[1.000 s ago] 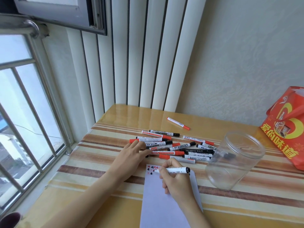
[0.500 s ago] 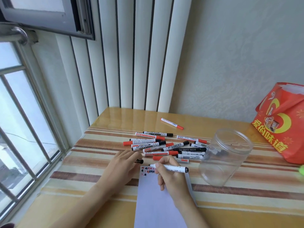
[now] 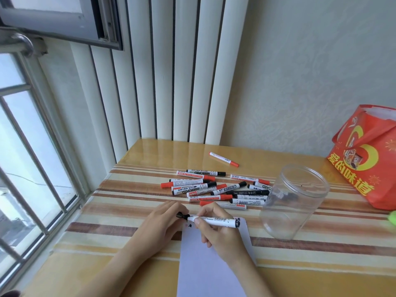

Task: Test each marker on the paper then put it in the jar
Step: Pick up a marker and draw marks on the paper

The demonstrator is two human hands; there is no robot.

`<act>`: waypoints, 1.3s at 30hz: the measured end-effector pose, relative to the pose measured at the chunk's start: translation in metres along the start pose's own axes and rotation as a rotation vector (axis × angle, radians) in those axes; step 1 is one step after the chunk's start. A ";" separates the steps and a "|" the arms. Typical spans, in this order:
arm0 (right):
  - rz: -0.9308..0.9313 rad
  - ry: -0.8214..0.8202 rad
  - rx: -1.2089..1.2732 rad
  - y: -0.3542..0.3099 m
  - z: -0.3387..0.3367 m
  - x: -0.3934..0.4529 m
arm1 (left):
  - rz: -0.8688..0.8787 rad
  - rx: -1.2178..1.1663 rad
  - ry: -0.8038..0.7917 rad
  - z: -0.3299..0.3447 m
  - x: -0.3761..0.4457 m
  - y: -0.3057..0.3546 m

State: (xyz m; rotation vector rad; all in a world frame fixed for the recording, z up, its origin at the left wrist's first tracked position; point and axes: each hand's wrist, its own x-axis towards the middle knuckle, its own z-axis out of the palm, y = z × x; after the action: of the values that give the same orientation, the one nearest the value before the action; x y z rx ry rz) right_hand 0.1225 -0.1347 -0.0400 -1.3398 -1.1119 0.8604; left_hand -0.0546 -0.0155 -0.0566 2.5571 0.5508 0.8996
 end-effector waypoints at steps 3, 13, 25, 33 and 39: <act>-0.001 0.033 0.017 -0.002 -0.001 -0.001 | -0.002 -0.001 0.029 0.000 0.000 0.001; 0.040 -0.058 -0.002 -0.009 0.000 -0.003 | 0.010 -0.028 0.051 0.001 -0.001 -0.001; 0.027 0.084 -0.001 -0.002 -0.013 0.004 | -0.103 -0.026 0.039 0.001 0.000 -0.010; -0.211 0.068 -0.474 0.008 -0.019 0.003 | -0.041 0.029 -0.121 0.008 0.001 -0.011; -0.178 0.117 -0.443 0.010 -0.016 0.003 | -0.030 0.075 -0.167 0.010 0.000 -0.011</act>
State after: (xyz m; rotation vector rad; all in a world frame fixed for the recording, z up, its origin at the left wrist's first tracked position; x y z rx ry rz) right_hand 0.1399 -0.1355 -0.0482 -1.5980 -1.3561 0.4100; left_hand -0.0505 -0.0081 -0.0686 2.6526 0.5812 0.6586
